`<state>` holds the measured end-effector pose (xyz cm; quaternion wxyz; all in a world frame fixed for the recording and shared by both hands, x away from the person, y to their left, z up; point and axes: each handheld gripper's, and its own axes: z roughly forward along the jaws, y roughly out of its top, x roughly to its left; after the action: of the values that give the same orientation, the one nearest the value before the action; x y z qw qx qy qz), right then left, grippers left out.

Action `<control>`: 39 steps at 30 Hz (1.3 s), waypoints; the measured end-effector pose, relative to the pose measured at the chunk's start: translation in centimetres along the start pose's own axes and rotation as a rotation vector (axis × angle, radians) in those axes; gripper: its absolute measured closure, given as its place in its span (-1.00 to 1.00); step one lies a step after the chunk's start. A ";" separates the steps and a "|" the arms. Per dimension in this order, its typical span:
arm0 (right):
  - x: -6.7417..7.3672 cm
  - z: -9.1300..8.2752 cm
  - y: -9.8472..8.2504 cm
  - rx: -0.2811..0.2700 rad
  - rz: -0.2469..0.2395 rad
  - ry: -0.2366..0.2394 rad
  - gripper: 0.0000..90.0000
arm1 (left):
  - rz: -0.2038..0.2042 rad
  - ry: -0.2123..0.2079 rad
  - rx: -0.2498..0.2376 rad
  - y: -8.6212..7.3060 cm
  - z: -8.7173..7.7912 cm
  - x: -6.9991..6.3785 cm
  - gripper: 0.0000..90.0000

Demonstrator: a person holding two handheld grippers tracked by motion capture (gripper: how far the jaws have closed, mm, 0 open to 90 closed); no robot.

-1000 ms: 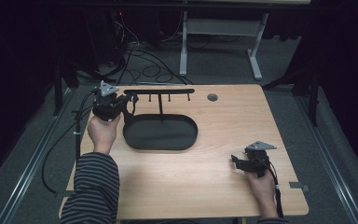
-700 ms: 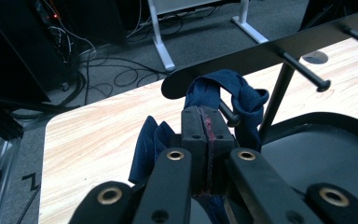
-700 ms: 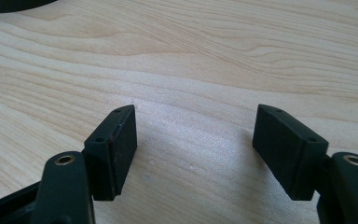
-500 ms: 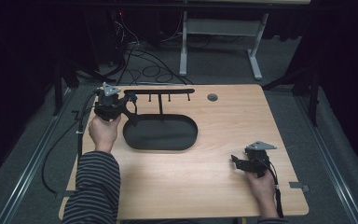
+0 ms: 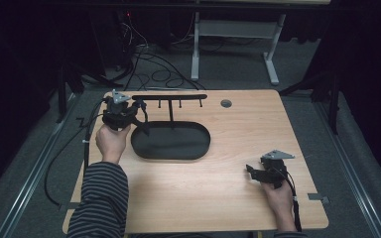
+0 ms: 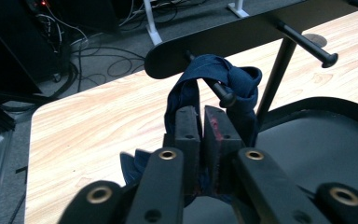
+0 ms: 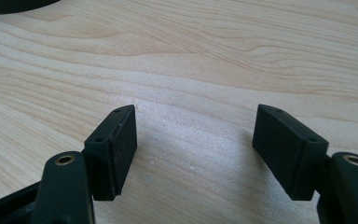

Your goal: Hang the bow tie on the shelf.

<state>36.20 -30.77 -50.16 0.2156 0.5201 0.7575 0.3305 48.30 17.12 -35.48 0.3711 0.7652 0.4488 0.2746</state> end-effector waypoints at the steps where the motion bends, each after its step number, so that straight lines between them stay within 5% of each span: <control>1: 0.0 0.0 0.0 0.000 0.000 -0.001 -0.29 | -0.001 -0.008 -0.003 -0.1 -0.1 0.0 0.85; 13: 0.0 0.0 0.0 0.000 -0.002 -0.002 -0.29 | -0.015 -0.039 -0.023 -0.9 -1.3 0.1 0.69; 15: 0.0 0.0 0.0 0.000 -0.002 -0.001 -0.29 | -0.020 -0.050 -0.014 -0.9 -1.6 0.1 0.46; 25: 0.0 0.0 0.0 -0.002 0.005 0.002 -0.29 | 0.014 -0.064 -0.004 -1.0 -3.1 -0.8 0.21; 31: -0.1 0.0 0.0 -0.003 0.004 0.003 -0.29 | -0.054 -0.113 -0.035 -1.6 -4.2 -0.5 0.18; 39: -0.1 0.0 0.0 -0.004 0.003 0.003 -0.29 | -0.064 -0.128 -0.034 -2.4 -5.4 -0.5 0.17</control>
<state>36.23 -30.84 -50.18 0.2149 0.5205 0.7563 0.3331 42.86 19.16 -34.40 0.4206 0.7600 0.4438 0.2204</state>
